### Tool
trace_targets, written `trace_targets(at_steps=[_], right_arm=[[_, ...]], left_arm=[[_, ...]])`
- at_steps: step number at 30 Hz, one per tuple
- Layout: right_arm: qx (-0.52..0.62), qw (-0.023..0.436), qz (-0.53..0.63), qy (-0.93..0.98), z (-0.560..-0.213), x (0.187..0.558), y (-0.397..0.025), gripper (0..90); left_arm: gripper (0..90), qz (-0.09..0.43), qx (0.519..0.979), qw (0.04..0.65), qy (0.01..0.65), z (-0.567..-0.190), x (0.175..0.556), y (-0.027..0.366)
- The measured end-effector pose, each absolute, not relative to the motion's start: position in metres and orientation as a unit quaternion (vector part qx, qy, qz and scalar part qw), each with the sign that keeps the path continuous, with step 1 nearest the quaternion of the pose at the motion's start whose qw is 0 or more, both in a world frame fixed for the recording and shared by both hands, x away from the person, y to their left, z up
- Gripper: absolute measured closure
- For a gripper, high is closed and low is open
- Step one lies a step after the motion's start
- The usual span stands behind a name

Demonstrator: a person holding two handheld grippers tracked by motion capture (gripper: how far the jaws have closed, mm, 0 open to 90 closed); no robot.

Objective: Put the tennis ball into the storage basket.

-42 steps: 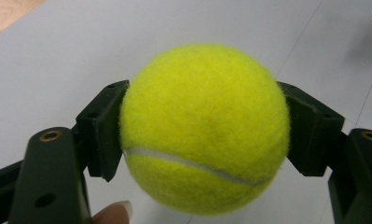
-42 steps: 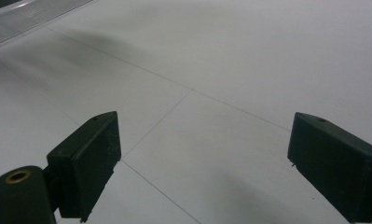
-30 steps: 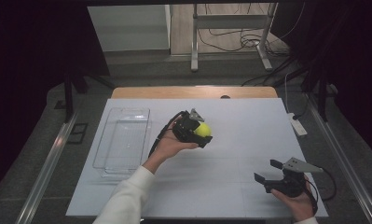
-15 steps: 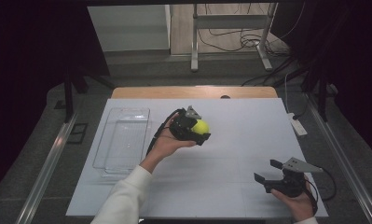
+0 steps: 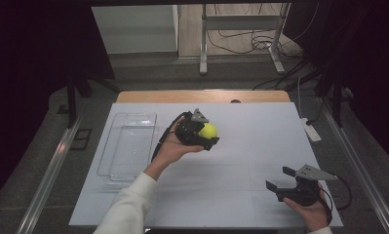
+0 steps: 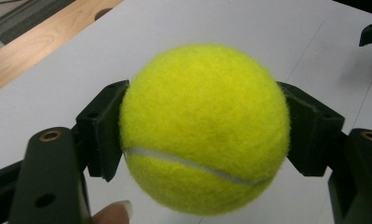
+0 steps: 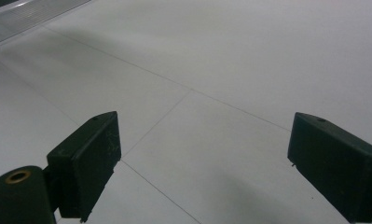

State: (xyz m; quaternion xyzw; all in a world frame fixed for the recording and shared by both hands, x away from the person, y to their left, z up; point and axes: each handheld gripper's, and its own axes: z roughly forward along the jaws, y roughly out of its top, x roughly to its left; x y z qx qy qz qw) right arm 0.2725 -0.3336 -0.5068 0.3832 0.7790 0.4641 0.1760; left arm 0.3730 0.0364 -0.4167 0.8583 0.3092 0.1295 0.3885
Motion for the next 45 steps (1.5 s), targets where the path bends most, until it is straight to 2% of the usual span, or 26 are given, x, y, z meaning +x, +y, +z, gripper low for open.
trace_targets(at_steps=[45], right_arm=[[0.385,0.177,0.465,0.777,-0.507,0.272,-0.334,9.9]], left_arm=[[26.3,0.16,0.84,0.41,0.318,-0.391,0.37,0.056]])
